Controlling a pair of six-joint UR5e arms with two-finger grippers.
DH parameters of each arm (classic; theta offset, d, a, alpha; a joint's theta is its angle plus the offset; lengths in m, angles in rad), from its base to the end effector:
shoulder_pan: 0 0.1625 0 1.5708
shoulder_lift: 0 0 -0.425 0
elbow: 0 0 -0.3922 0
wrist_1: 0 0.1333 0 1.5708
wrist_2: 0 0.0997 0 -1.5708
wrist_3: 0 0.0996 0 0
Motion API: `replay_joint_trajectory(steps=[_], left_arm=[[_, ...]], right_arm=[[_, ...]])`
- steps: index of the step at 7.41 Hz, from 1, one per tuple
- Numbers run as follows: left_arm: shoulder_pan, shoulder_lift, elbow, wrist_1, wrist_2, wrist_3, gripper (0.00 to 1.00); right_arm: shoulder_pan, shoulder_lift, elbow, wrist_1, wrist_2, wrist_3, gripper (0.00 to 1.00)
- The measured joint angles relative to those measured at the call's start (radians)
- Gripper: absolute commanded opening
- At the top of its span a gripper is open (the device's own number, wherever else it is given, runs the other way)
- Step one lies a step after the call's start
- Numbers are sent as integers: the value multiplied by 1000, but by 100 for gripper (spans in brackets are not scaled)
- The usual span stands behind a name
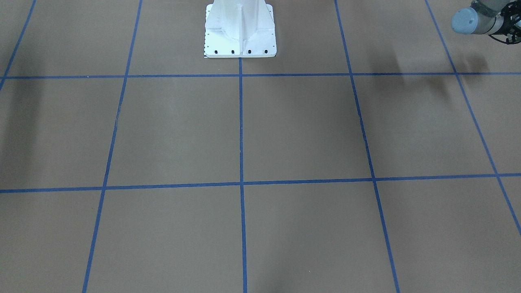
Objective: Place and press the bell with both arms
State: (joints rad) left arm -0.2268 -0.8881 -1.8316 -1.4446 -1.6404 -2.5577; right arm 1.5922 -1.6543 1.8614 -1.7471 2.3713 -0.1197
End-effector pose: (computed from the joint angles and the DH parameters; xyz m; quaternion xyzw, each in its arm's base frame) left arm 0.0914 -0.1508 0.7896 0.0692 -0.2636 -0.5564 0.7849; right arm 0.0714 -0.4487 0.5716 0.0416 -0.3876 -0.0512 0.9194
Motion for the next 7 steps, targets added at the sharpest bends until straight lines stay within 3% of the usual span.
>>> replay_joint_trajectory(steps=[1,2,4,7], left_arm=[[-89,-28,-12,0,72,124,0],[-249,-107,-27,13,169,285,0],[-594,-370,-28,79,355,662,0],[-767,-663,-15,99,418,1061,0]], right_arm=[[0,0,-3,0,-1,0,100],[0,0,-6,-1,-1,1,100],[0,-3,-13,-2,0,1,100],[0,-4,-29,-2,1,2,100]])
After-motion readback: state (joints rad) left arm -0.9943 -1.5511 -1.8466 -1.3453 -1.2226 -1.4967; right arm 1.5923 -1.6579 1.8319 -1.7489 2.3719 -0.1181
